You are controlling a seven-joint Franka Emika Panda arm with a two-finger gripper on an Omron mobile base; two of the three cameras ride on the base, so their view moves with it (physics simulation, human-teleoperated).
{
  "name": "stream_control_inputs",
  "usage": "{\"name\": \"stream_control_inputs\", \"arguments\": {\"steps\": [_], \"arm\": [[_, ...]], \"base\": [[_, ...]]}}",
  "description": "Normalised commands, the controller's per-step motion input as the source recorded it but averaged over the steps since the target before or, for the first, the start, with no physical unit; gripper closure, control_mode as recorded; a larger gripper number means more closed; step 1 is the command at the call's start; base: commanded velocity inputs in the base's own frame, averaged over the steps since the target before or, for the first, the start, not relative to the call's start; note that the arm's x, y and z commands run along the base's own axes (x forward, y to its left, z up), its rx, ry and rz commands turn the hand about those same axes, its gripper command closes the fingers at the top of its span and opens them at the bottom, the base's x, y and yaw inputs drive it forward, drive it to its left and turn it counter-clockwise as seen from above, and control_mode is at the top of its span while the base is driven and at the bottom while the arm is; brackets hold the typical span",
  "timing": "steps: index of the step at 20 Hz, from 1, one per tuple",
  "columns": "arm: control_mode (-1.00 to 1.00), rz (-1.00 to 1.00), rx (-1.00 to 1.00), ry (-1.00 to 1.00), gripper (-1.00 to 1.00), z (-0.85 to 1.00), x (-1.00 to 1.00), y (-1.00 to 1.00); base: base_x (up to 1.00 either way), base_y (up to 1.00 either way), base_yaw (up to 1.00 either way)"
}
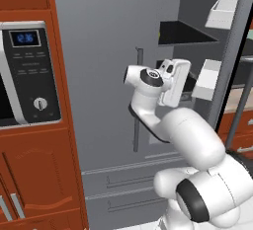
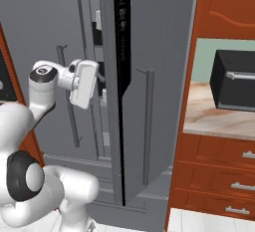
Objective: Retrieve a lemon from the fridge and place it on the cutting board with the fish.
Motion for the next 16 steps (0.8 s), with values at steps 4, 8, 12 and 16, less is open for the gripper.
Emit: {"name": "stream_control_inputs", "arguments": {"steps": [4, 8, 12, 16], "arm": [[-1.00, 0.00, 0.00, -0.06, -1.00, 0.00, 0.15, 0.00], [-1.00, 0.00, 0.00, -0.04, -1.00, -0.03, -0.01, -0.12], [-1.00, -0.07, 0.00, 0.00, -1.00, -0.18, -0.21, -0.36], [-1.00, -0.07, 0.00, -0.02, -1.00, -0.13, -0.24, -0.51]], "base": [[0.00, 0.00, 0.00], [0.00, 0.00, 0.00], [0.00, 0.00, 0.00], [0.00, 0.00, 0.00]]}}
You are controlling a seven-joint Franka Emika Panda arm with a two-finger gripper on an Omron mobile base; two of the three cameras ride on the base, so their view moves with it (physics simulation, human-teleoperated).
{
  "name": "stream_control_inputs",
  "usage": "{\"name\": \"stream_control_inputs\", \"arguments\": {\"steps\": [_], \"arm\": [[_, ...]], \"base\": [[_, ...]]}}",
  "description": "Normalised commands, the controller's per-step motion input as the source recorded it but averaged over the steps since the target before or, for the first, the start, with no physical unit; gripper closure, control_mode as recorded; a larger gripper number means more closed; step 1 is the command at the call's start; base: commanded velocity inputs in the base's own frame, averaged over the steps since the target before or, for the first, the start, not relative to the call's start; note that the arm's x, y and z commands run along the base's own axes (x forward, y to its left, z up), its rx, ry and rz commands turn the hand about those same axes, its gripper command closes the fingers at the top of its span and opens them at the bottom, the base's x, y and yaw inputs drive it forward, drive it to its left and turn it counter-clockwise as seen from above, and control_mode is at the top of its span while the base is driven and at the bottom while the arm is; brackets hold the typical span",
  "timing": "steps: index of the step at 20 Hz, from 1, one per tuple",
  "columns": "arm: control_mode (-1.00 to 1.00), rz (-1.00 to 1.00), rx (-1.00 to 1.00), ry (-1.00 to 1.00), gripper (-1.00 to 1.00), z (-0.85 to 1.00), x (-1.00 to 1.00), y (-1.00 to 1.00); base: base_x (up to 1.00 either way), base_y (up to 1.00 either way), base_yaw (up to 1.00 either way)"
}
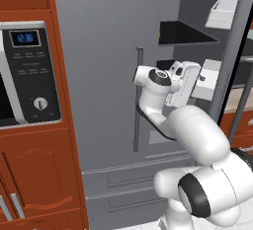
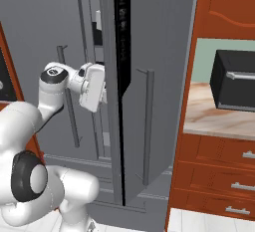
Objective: Retrieve a lemon from the fridge and place it on the cutting board with the fish.
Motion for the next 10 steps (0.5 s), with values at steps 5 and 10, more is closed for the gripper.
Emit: {"name": "stream_control_inputs", "arguments": {"steps": [5, 10], "arm": [[-1.00, -0.06, 0.00, -0.01, -1.00, -0.08, -0.19, -0.50], [-1.00, -0.04, 0.00, -0.03, -1.00, 0.00, -0.51, -0.70]], "base": [[0.00, 0.00, 0.00], [0.00, 0.00, 0.00]]}}
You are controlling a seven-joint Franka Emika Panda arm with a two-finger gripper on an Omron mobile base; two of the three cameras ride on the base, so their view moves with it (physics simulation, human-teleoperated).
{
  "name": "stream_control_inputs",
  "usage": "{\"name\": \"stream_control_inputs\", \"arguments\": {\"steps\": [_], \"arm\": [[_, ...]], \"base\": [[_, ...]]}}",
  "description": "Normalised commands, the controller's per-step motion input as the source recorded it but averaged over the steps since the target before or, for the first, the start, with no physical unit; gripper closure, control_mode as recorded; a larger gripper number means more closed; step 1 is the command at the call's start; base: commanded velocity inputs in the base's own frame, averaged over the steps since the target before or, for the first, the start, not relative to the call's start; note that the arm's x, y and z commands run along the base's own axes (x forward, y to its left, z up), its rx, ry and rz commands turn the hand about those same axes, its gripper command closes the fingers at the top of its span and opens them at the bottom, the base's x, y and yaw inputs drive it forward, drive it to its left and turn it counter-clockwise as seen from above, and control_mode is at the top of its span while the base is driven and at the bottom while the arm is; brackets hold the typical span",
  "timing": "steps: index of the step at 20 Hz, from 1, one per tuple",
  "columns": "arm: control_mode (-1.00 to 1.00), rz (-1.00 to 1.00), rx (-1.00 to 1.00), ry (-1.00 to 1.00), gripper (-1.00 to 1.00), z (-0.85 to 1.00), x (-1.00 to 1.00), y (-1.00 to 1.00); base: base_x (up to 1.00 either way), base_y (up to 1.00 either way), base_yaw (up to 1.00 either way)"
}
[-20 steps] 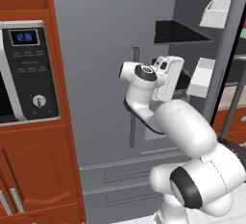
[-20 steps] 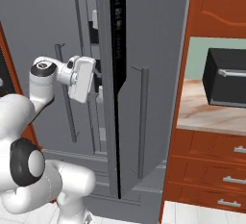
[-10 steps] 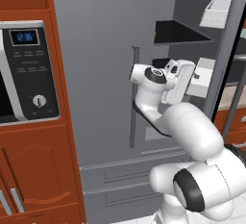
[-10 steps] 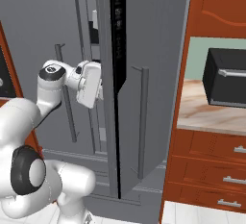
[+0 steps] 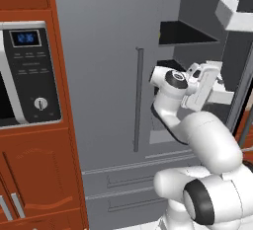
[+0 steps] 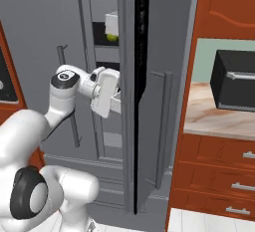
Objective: Retrieve a lemon from the fridge and place it on the cutting board with the fish.
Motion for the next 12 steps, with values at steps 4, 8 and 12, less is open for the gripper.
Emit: {"name": "stream_control_inputs", "arguments": {"steps": [4, 8, 12], "arm": [[-1.00, 0.00, 0.02, -0.02, -1.00, 0.00, -0.56, -1.00], [-1.00, 0.00, 0.03, -0.02, -1.00, 0.00, -0.52, -1.00], [-1.00, -0.04, 0.00, 0.00, -1.00, -0.01, -0.31, -0.99]], "base": [[0.00, 0.00, 0.00], [0.00, 0.00, 0.00], [0.00, 0.00, 0.00]]}}
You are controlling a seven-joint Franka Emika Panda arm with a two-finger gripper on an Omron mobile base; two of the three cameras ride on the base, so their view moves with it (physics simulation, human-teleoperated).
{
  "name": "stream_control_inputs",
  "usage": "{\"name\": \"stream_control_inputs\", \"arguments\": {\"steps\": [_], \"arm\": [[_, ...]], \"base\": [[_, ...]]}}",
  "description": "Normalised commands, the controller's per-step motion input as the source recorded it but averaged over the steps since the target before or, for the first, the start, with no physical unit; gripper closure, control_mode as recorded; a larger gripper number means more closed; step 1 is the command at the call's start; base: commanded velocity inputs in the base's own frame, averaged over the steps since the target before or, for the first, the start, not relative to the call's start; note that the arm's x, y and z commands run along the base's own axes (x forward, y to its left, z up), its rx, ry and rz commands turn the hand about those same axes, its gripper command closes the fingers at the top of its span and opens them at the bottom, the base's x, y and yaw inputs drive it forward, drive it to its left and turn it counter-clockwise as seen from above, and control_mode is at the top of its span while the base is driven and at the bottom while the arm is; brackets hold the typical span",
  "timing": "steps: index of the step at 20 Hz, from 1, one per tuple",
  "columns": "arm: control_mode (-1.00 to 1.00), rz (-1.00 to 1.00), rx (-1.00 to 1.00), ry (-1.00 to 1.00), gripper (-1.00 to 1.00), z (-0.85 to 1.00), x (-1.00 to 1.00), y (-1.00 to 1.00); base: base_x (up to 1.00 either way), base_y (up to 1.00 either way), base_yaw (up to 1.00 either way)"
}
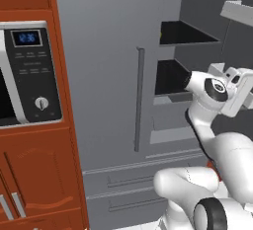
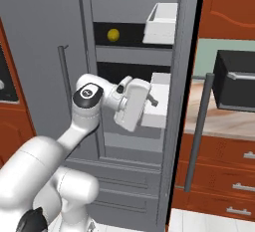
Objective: Retrieve a lemon from the fridge and place it on the cutting board with the fish.
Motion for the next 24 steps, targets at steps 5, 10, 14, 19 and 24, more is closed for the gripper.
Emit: {"name": "stream_control_inputs", "arguments": {"steps": [5, 10, 14, 19, 24], "arm": [[-1.00, -0.04, 0.00, 0.00, -1.00, -0.19, 0.00, -0.41], [-1.00, 0.00, 0.09, 0.03, -1.00, -0.11, 0.00, 0.60], [-1.00, -0.01, 0.22, 0.01, -1.00, 0.38, 0.00, 0.82], [-1.00, -0.02, 0.42, 0.02, -1.00, 0.14, 0.00, 0.85], [-1.00, 0.00, 0.47, 0.00, -1.00, 0.00, 0.02, 0.28]], "base": [[0.00, 0.00, 0.00], [0.00, 0.00, 0.00], [0.00, 0.00, 0.00], [0.00, 0.00, 0.00], [0.00, 0.00, 0.00]]}}
